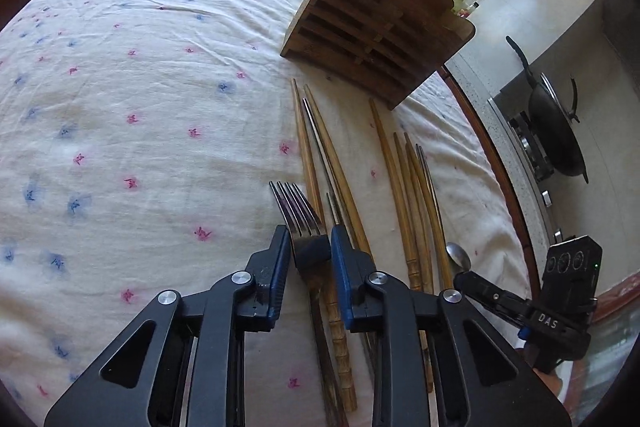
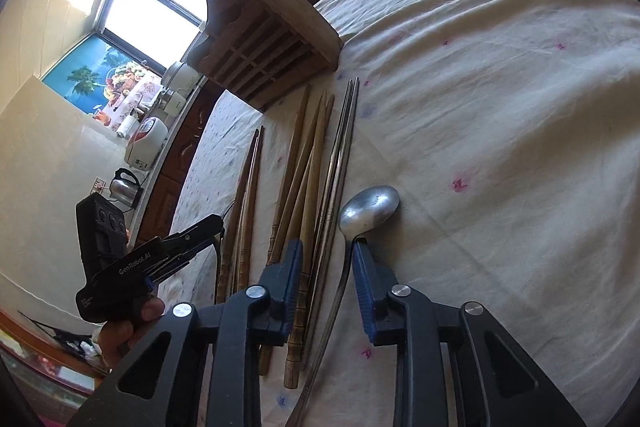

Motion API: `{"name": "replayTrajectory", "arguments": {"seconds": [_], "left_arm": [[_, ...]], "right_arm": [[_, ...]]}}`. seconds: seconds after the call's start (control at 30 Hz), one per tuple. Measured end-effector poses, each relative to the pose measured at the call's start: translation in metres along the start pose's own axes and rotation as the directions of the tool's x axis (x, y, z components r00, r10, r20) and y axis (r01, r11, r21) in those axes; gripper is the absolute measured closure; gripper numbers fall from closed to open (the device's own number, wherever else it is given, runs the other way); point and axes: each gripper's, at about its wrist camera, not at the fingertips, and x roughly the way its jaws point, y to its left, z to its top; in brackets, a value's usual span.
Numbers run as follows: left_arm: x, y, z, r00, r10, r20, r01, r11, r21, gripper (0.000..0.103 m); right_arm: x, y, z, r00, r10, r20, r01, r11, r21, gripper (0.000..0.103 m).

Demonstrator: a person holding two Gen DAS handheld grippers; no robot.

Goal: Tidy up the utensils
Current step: 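Lower the left tool and grasp the metal fork while the right tool grasps the spoon, then lift the fork with the left tool while the right tool carries the spoon to the holder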

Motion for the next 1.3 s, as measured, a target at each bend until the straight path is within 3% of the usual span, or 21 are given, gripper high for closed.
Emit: {"name": "replayTrajectory", "arguments": {"seconds": [0.03,0.13,0.6,0.87,1.3], "left_arm": [[-0.001,0.001,0.000,1.000,-0.004,0.000,0.004,1.000,-0.003,0.085],[-0.004,0.002,-0.002,1.000,-0.015,-0.001,0.015,1.000,-0.006,0.098],[-0.071,-0.019,0.002,0.989,-0.065,0.136,0.060,0.997,0.041,0.101],[-0.100,-0.032,0.020,0.968,-0.066,0.241,0.049,0.996,0.077,0.101],[-0.113,-0.051,0.068,0.945,-0.090,0.315,0.057,0.992,0.113,0.101]], "right_arm": [[0.000,-0.001,0.000,1.000,0.006,-0.005,-0.006,1.000,0.007,0.097],[-0.005,0.000,-0.002,1.000,0.019,0.007,-0.019,1.000,0.001,0.100],[-0.050,0.053,0.015,0.989,0.027,0.147,-0.001,0.985,-0.170,0.101],[-0.070,0.075,0.034,0.968,0.037,0.248,0.024,0.970,-0.240,0.101],[-0.084,0.100,0.078,0.917,0.034,0.398,0.094,0.950,-0.298,0.101]]}}
